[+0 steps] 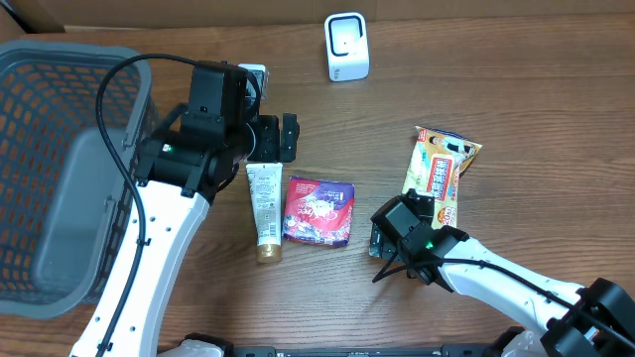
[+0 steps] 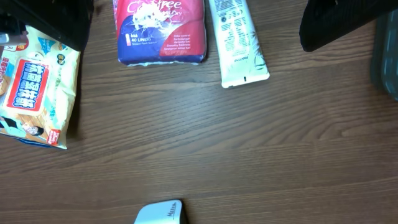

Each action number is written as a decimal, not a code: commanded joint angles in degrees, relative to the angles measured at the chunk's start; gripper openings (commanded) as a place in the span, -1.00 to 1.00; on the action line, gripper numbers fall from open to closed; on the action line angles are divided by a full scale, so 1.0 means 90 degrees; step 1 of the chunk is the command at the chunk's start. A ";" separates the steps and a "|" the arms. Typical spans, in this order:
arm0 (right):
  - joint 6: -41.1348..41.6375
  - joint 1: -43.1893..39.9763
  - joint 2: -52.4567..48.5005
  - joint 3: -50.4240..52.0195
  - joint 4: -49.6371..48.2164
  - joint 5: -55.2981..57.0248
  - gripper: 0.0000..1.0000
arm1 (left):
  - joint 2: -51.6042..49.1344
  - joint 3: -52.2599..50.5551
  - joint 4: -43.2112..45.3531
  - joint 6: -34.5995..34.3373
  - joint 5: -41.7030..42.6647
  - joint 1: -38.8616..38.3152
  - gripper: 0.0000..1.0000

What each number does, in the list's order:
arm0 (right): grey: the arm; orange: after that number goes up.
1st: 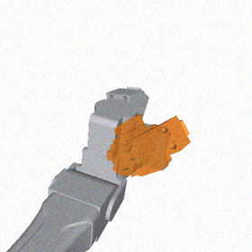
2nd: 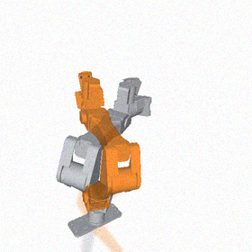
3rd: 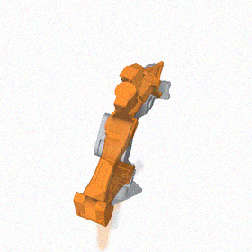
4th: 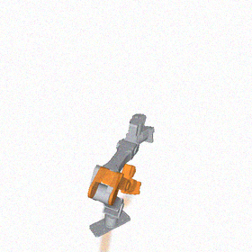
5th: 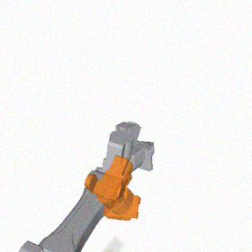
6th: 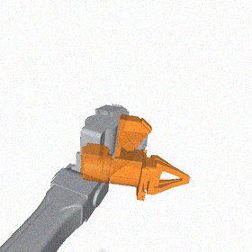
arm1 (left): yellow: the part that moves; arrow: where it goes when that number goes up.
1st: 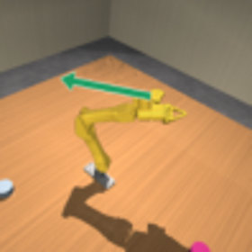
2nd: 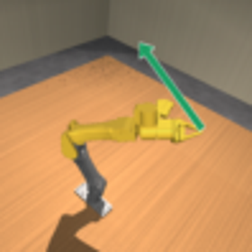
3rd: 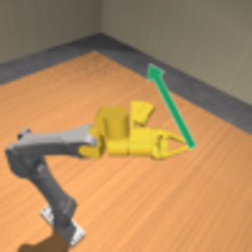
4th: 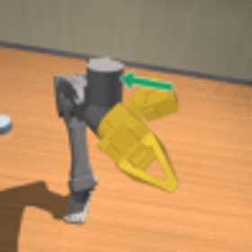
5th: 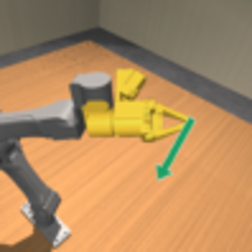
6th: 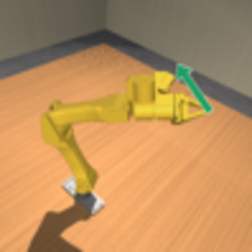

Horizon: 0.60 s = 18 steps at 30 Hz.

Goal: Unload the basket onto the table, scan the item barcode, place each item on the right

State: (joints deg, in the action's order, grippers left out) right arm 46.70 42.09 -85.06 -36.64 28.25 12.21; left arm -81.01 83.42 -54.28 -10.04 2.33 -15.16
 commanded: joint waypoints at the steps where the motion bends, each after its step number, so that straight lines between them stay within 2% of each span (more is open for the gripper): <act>1: 0.1166 0.0032 -0.0338 0.0403 0.0340 -0.1161 1.00 | 0.0024 0.0143 0.0000 0.0146 0.0007 0.0022 1.00; 5: 0.1710 0.0032 -0.0338 0.0403 0.0529 -0.1158 1.00 | 0.0024 0.0143 -0.0017 0.0248 0.0010 0.0022 1.00; 12: 0.1455 0.0034 -0.0367 0.0403 0.0476 -0.0952 0.90 | 0.0024 0.0143 -0.0066 0.0311 0.0010 0.0022 1.00; 15: 0.1307 0.0034 -0.0495 0.0408 0.0471 -0.0862 0.67 | 0.0024 0.0143 -0.0063 0.0308 0.0024 0.0022 1.00; 18: 0.1273 0.0034 -0.0602 0.0423 0.0474 -0.0838 0.58 | 0.0022 0.0143 -0.0063 0.0308 0.0029 0.0022 1.00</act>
State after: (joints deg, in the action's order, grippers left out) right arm 56.62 42.09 -85.41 -37.12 31.92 12.86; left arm -81.01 83.42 -54.83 -8.54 2.35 -15.16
